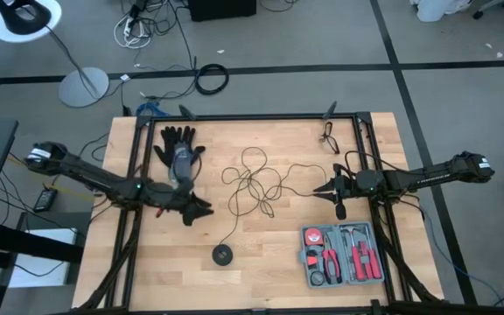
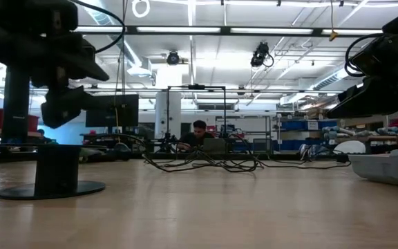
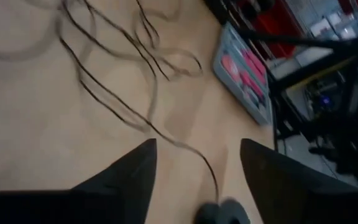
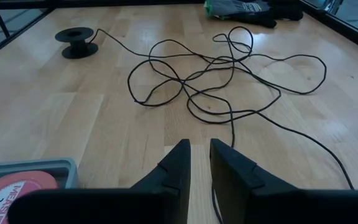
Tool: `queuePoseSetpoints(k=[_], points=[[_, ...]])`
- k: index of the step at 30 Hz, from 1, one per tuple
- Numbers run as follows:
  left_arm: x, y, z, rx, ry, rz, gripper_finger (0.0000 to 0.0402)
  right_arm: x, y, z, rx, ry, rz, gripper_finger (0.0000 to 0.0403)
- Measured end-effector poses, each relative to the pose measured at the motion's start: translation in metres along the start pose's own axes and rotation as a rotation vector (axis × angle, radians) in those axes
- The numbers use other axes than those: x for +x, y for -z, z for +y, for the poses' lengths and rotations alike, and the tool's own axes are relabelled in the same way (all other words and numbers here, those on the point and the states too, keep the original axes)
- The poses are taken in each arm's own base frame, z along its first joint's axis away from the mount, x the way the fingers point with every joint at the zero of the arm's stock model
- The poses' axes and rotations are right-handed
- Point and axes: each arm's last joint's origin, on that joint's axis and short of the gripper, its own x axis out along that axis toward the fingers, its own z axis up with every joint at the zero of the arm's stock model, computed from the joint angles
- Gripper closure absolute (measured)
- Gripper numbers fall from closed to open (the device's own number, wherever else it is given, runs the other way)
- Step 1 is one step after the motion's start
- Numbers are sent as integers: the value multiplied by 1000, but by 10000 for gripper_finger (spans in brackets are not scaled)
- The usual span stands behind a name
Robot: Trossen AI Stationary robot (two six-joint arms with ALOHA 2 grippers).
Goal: Coil cords
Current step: Coil the black wire
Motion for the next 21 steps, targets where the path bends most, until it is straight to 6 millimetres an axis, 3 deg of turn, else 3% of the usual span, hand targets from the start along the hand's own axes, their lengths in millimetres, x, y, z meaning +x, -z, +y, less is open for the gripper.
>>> queuePoseSetpoints(k=[10, 21], points=[[4, 44, -10, -138, -40, 102, 190, 0, 0, 0, 0, 0, 0, 341], [21, 72, -29, -247, -35, 166, 190, 0, 0, 0, 0, 0, 0, 341]])
